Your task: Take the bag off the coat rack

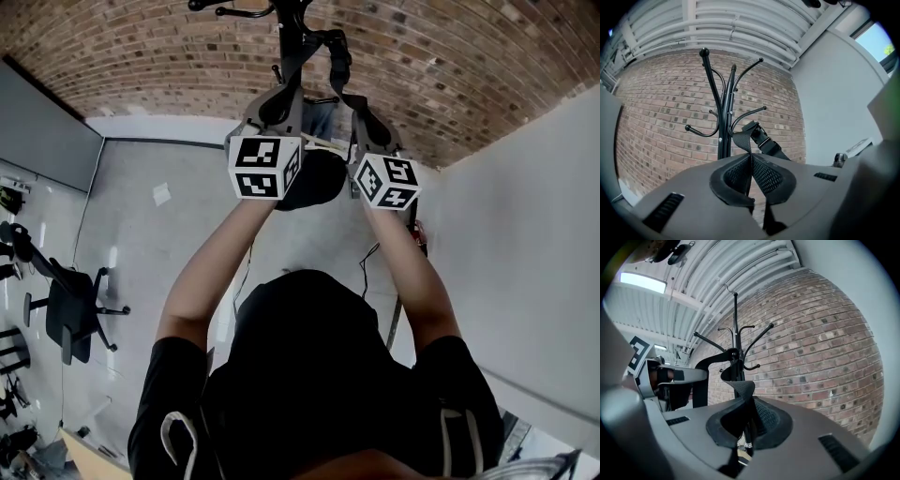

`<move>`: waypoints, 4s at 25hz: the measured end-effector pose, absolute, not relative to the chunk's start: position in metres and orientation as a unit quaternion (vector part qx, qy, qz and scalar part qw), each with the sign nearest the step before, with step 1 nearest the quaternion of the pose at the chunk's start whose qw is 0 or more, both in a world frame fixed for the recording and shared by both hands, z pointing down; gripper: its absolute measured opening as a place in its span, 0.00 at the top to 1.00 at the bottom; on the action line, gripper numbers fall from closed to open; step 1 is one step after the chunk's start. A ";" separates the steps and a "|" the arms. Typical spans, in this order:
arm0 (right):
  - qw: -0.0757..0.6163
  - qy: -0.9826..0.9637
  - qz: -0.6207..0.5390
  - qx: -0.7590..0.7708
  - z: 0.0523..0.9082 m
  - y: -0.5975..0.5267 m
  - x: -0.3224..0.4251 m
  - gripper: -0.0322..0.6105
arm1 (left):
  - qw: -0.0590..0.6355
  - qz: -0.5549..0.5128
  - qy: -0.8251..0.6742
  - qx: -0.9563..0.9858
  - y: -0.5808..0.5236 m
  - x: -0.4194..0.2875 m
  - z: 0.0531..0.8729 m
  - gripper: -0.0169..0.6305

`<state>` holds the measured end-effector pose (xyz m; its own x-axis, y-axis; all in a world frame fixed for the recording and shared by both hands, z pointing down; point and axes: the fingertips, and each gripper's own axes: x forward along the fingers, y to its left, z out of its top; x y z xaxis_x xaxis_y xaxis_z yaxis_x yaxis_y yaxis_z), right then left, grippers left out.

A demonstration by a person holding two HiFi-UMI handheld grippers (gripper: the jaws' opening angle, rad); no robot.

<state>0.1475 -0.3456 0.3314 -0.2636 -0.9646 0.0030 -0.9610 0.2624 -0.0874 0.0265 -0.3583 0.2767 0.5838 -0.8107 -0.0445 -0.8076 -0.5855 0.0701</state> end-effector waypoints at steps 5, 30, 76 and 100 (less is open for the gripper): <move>0.036 0.791 -0.022 -0.610 0.319 -0.329 0.149 0.92 | 0.022 -0.055 -0.446 0.893 -0.344 0.023 0.260 0.94; 0.100 0.760 0.029 -0.642 0.253 -0.268 0.189 0.92 | 0.014 -0.129 -0.425 0.896 -0.299 0.006 0.209 0.94; 0.048 0.715 0.000 -0.697 0.318 -0.179 0.221 0.92 | 0.069 -0.074 -0.511 0.853 -0.262 -0.092 0.317 0.94; 0.015 0.712 0.057 -0.700 0.301 -0.150 0.208 0.92 | 0.052 -0.094 -0.546 0.831 -0.227 -0.108 0.306 0.94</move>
<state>0.2083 -0.1498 0.3012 -0.0205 -0.9946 -0.1016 -0.9981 0.0145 0.0596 -0.1078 -0.2272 0.3061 0.3861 -0.9170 -0.1003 -0.8975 -0.3986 0.1887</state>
